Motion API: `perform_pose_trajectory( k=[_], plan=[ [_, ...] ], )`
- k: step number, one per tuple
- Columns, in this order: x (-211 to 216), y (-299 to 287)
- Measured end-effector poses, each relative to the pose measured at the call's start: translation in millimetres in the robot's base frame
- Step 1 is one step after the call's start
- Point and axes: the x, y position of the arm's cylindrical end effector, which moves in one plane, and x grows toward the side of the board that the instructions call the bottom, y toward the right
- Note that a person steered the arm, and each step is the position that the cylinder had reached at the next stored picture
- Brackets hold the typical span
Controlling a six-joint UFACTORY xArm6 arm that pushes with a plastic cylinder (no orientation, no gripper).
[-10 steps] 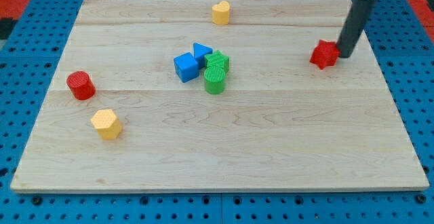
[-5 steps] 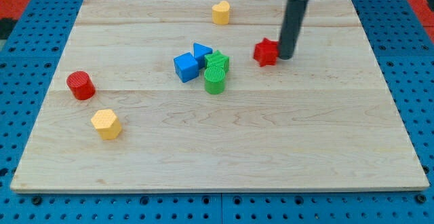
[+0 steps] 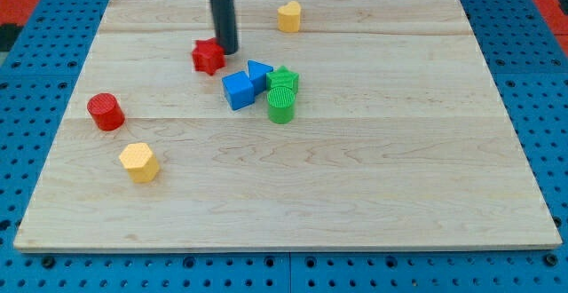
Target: Move red star to the center left
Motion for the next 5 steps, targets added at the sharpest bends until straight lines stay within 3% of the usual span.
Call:
perform_pose_trajectory(
  k=[2, 5],
  plan=[
    [7, -62],
    [31, -13]
  ],
)
